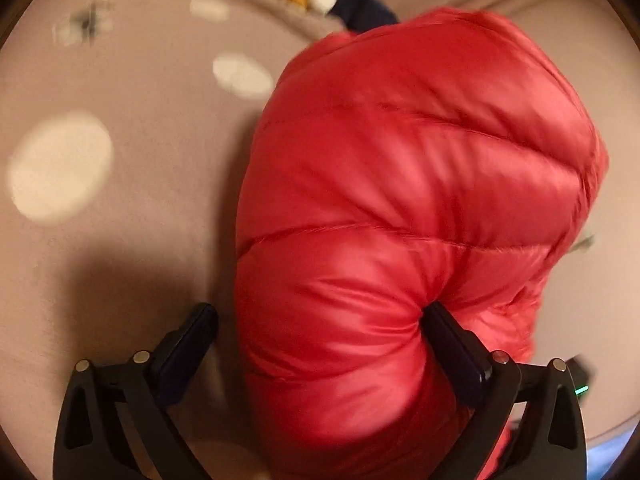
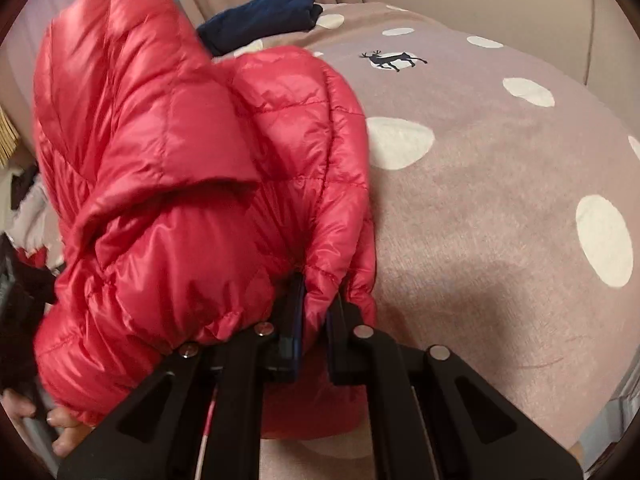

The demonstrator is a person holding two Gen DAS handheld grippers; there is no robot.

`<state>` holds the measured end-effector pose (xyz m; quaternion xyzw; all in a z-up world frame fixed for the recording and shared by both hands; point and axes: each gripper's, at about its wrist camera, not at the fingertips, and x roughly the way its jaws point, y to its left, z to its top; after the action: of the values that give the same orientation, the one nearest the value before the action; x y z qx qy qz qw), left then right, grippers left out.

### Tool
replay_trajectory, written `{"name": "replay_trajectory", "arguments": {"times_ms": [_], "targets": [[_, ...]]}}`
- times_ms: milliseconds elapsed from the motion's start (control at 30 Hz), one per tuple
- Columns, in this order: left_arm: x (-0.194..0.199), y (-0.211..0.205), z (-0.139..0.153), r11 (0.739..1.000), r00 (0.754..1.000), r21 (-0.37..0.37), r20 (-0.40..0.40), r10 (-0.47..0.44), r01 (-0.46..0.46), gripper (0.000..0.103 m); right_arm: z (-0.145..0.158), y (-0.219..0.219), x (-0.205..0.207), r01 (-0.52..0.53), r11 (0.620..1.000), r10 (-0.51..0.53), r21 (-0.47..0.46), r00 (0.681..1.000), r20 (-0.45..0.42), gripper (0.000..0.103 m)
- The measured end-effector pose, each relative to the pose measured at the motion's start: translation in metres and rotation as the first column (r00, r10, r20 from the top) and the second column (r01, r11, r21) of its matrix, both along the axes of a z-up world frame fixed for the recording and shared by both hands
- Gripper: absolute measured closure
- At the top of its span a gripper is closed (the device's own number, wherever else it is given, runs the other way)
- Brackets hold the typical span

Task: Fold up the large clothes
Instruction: 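Roll the jacket bundle with the left tool while the right tool holds it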

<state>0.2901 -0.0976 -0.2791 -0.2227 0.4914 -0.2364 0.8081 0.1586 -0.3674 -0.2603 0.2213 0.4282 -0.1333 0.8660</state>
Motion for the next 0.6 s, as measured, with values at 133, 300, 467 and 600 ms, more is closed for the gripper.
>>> {"name": "replay_trajectory", "arguments": {"times_ms": [133,300,467,600], "targets": [[-0.009,-0.003,0.015,0.993,0.997,0.109,0.071,0.025,-0.033,0.000,0.021,-0.003,-0.006,0.055,0.998,-0.055,0.025,0.998,0.002,0.089],[-0.017,0.001,0.016,0.991,0.995,0.127,0.086,0.041,-0.052,0.001,0.074,0.001,-0.024,0.079,0.997,-0.081,0.016,0.982,0.169,0.073],[-0.024,-0.013,0.021,0.989,0.995,0.139,0.087,0.045,-0.057,0.001,0.092,0.011,-0.029,-0.013,0.990,-0.028,0.138,0.958,0.286,0.060],[-0.029,-0.014,0.025,0.989,0.995,0.136,0.085,0.047,-0.058,0.001,0.091,0.031,-0.027,-0.059,0.996,0.037,0.071,0.959,0.282,0.064]]}}
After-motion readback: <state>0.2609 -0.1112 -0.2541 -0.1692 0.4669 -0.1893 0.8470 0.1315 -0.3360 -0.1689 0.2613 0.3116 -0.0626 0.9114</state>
